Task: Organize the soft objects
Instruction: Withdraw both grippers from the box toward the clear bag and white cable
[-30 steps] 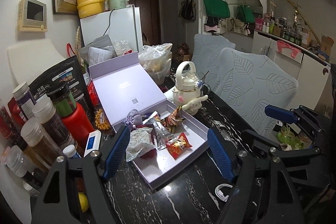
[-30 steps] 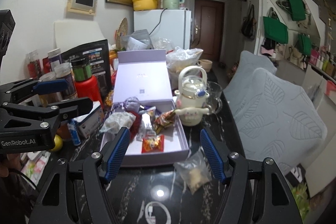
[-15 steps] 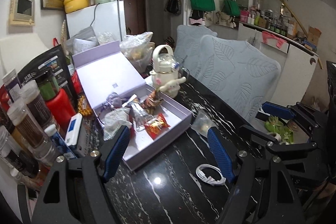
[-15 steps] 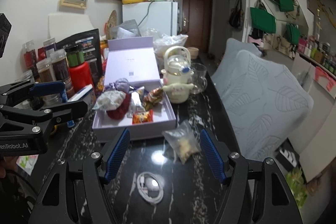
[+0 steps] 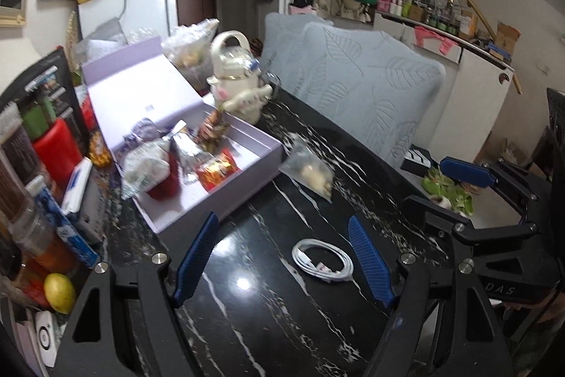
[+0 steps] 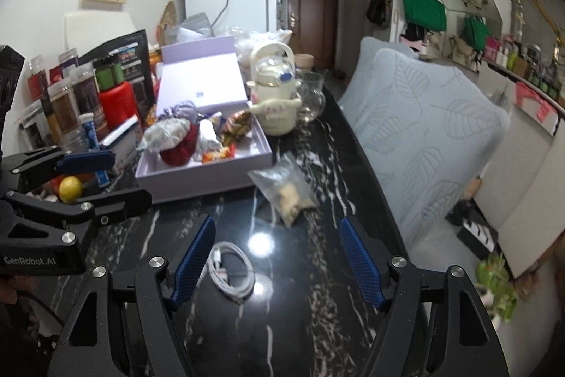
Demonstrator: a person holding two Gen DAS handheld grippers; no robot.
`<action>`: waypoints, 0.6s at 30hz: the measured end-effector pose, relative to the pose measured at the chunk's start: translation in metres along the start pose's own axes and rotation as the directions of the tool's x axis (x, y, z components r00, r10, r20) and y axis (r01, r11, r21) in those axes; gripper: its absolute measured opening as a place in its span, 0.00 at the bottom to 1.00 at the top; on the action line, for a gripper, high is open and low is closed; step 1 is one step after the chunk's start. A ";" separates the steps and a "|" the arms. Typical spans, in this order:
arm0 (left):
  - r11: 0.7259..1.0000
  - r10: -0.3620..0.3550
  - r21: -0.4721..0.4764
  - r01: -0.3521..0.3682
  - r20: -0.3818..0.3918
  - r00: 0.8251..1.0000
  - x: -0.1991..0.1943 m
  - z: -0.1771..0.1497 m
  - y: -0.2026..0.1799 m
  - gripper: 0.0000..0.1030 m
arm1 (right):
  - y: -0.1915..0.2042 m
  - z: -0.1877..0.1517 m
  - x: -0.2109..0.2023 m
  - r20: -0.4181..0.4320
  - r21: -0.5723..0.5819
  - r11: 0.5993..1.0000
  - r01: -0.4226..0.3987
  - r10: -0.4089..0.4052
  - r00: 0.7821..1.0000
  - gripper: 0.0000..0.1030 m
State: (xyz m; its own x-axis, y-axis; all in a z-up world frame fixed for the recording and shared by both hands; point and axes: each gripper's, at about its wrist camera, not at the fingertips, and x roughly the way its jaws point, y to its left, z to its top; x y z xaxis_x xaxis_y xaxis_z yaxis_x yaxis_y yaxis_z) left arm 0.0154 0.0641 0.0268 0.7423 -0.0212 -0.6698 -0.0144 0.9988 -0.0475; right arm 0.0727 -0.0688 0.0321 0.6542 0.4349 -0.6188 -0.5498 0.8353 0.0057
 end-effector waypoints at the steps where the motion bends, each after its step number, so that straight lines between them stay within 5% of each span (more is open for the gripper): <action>1: 1.000 -0.013 0.002 0.013 -0.011 1.000 0.004 -0.003 -0.002 0.74 | -0.002 -0.004 0.001 -0.007 0.007 1.000 0.003 -0.003 1.000 0.72; 18: 0.986 -0.143 0.059 0.153 -0.154 0.978 0.063 -0.042 -0.029 0.74 | -0.033 -0.055 0.025 -0.107 0.097 0.995 0.018 -0.007 0.994 0.75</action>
State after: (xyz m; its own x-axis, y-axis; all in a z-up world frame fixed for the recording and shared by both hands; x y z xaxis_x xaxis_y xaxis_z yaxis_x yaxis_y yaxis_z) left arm 0.0345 0.0316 -0.0452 0.6246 -0.1703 -0.7622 0.1392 0.9846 -0.1059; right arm 0.0790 -0.1039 -0.0267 0.5990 0.3903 -0.6992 -0.4850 0.8716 0.0711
